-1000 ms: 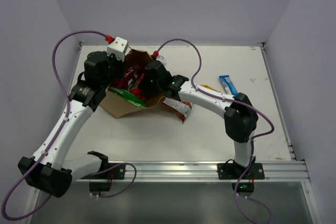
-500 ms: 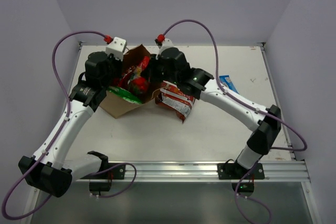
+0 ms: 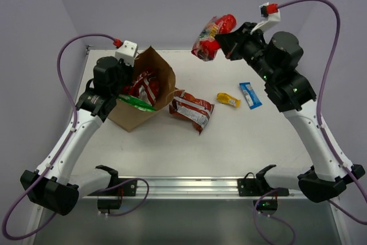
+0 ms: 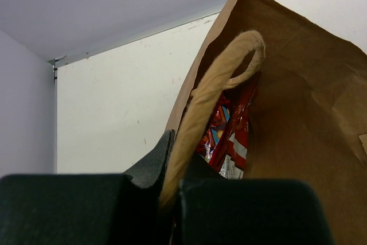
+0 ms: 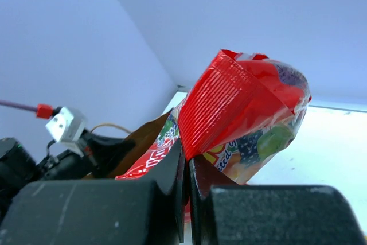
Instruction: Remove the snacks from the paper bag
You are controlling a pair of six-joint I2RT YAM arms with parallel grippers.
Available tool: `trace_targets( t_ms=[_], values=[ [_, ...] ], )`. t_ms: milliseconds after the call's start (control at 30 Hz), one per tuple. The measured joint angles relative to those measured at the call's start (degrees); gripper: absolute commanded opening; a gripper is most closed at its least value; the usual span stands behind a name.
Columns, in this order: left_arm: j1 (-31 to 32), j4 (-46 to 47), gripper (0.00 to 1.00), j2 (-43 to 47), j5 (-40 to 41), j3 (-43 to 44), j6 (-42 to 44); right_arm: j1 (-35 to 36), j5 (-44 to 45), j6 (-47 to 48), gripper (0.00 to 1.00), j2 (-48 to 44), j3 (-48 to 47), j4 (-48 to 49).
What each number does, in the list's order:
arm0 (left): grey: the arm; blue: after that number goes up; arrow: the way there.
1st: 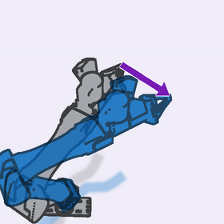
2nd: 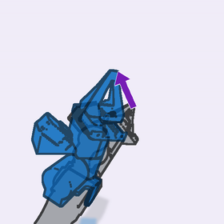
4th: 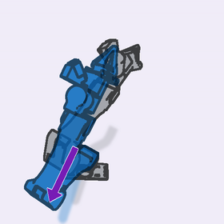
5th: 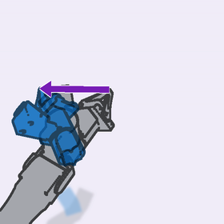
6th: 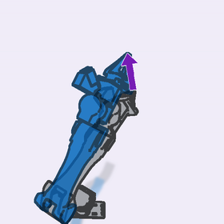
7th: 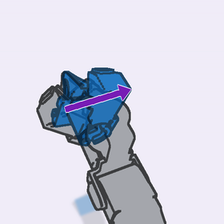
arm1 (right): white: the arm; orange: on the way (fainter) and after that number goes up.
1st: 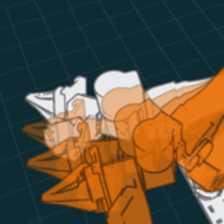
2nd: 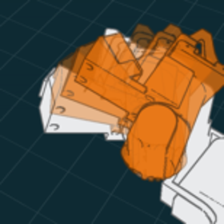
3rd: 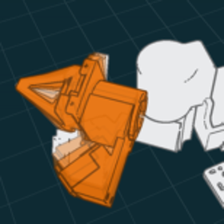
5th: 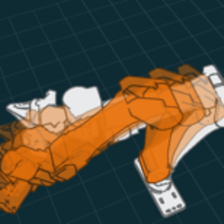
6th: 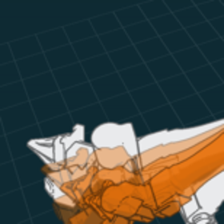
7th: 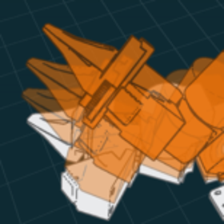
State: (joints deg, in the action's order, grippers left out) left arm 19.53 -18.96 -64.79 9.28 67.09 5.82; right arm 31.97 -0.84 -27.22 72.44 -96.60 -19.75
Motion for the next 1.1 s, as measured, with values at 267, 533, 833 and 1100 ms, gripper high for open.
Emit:
trace_targets(
  t_ms=[267, 533, 833, 1100],
  values=[
    [0.0, 0.0, 0.0, 0.0, 0.0, -0.1, 0.8, -9.5, -2.8, 0.9, 0.0, 11.0, 0.3, 1.7],
    [0.0, 0.0, 0.0, 0.0, 0.1, -0.1, 0.9, -10.9, -4.6, 1.5, 0.02, 33.3, 4.2, 7.6],
    [0.0, 0.0, 0.0, 0.0, -0.2, -0.1, 1.5, -11.1, -3.1, 0.3, 0.83, 40.6, 4.4, 9.2],
    [0.0, -0.1, 0.0, 0.0, -1.2, -0.1, 1.9, -9.7, 0.9, -0.2, 0.94, 24.0, 3.4, -2.2]
  ],
)
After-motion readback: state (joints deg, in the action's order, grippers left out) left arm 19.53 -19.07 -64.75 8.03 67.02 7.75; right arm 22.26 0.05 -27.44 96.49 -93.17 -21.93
